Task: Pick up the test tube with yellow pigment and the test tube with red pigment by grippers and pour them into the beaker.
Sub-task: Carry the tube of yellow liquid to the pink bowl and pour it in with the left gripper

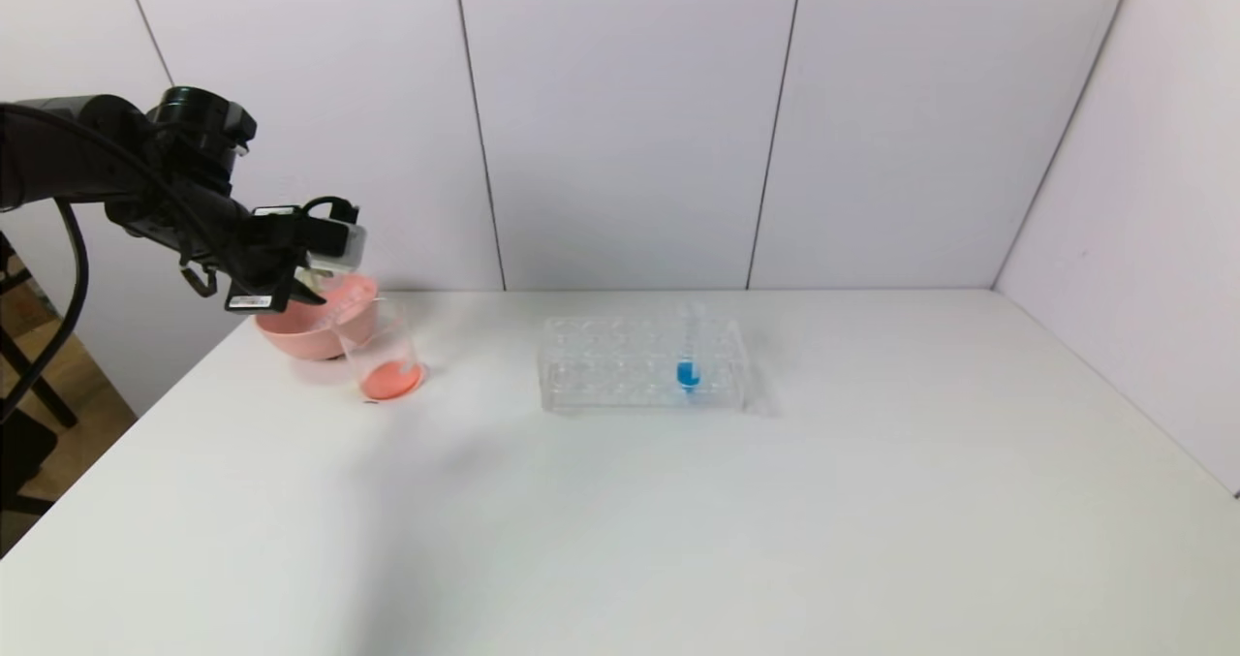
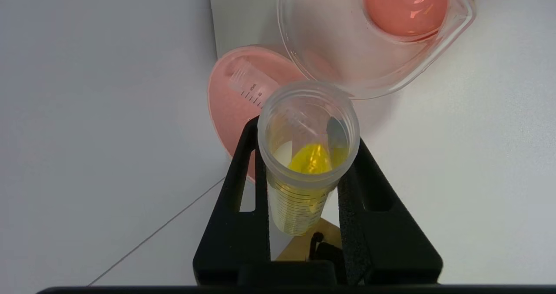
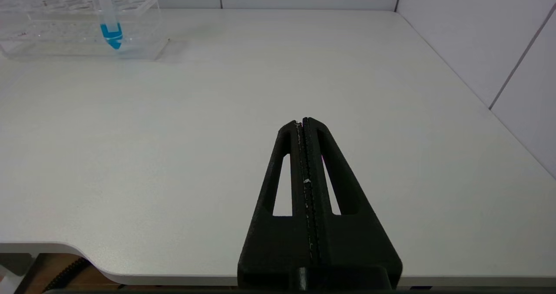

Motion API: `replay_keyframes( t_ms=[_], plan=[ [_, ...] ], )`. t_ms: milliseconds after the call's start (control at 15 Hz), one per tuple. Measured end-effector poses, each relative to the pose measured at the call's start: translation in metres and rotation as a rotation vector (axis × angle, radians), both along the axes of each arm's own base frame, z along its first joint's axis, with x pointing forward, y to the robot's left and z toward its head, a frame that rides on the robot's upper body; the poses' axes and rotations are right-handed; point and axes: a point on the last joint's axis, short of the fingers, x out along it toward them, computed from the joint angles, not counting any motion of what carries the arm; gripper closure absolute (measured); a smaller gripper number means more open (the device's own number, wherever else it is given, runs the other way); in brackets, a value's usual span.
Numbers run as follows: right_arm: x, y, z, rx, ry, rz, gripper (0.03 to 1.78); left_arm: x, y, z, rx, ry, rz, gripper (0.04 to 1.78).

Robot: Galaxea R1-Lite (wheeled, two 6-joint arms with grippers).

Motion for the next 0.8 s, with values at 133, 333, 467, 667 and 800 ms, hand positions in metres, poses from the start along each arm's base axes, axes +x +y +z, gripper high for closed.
replay_keyframes(
  t_ms=[133,333,467,667,800],
  plan=[
    [0.0,0.0,0.0,0.0,0.0,0.0,1.7,0.0012,-0.0006,0.0001,0.069,-0.008,0.002,1.36],
    [0.0,0.0,0.0,0.0,0.0,0.0,1.7,0.0032,-0.0061,0.0011,0.113,-0.027,-0.026,1.36],
    [0.0,0.0,0.0,0.0,0.0,0.0,1.7,0.0035,-0.0074,0.0006,0.142,-0.027,-0.043,1.36],
    [0.0,0.0,0.0,0.0,0.0,0.0,1.7,0.0037,-0.0088,-0.0005,0.152,-0.024,-0.052,1.36],
    [0.0,0.0,0.0,0.0,0.0,0.0,1.7,0.0037,-0.0091,-0.0008,0.162,-0.023,-0.061,1.36]
  ],
)
